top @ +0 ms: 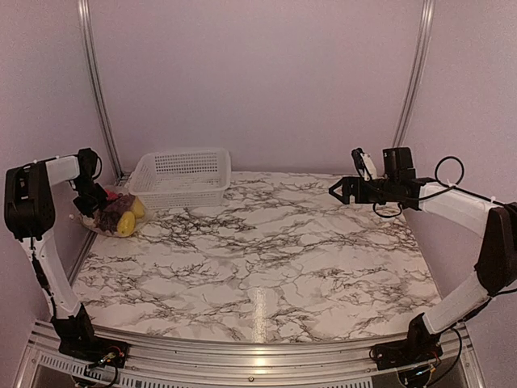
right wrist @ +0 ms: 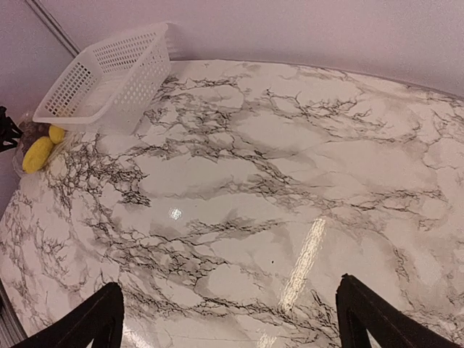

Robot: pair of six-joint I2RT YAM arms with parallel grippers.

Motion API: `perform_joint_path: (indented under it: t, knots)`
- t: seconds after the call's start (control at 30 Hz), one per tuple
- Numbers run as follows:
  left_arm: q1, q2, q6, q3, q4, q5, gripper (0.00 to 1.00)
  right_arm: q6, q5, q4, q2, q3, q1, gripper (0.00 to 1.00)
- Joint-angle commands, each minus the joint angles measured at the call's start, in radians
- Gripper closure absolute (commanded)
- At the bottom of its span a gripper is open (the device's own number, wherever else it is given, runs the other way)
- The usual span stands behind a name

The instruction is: Open the zip-top bag and remove the fake food

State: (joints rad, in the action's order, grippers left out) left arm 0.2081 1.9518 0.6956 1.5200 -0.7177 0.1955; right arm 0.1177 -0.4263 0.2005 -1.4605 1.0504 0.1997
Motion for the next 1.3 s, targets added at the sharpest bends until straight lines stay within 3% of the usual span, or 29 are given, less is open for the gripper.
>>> perform_joint_path:
  t: [0.0,0.17,0.4,0.5,0.53,0.63,0.7,0.87,0.97,1.27]
  knots:
    - [0.014,-0.005,0.013,-0.041,0.029,0.019,0.71,-0.022,0.012,0.030,-0.004,0.043,-0.011,0.01]
    - [0.019,-0.034,0.003,-0.072,0.036,0.005,1.00,-0.027,0.007,0.029,-0.016,0.054,-0.010,0.01]
    - [0.018,-0.163,-0.014,-0.198,0.055,-0.027,1.00,-0.023,-0.024,0.016,-0.026,0.056,-0.009,0.02]
    - [0.018,-0.233,-0.112,-0.262,0.082,-0.126,1.00,-0.018,-0.042,0.003,-0.027,0.046,-0.008,0.02]
    - [0.018,-0.258,-0.144,-0.281,0.088,-0.159,0.93,-0.017,-0.043,0.000,-0.029,0.043,-0.008,0.02]
    - [0.014,-0.358,-0.229,-0.338,0.104,-0.254,0.52,-0.010,-0.047,-0.012,-0.028,0.032,-0.008,0.02]
    - [0.000,-0.408,-0.277,-0.360,0.103,-0.304,0.32,-0.004,-0.049,-0.022,-0.029,0.025,-0.008,0.02]
    - [-0.089,-0.433,-0.358,-0.343,0.071,-0.328,0.02,0.009,-0.058,-0.039,-0.032,0.016,-0.008,0.02]
    - [-0.157,-0.380,-0.385,-0.294,0.041,-0.312,0.01,0.011,-0.064,-0.042,-0.037,0.016,-0.009,0.02]
    - [-0.284,-0.210,-0.380,-0.185,-0.020,-0.075,0.05,0.009,-0.059,-0.039,-0.032,0.011,-0.008,0.02]
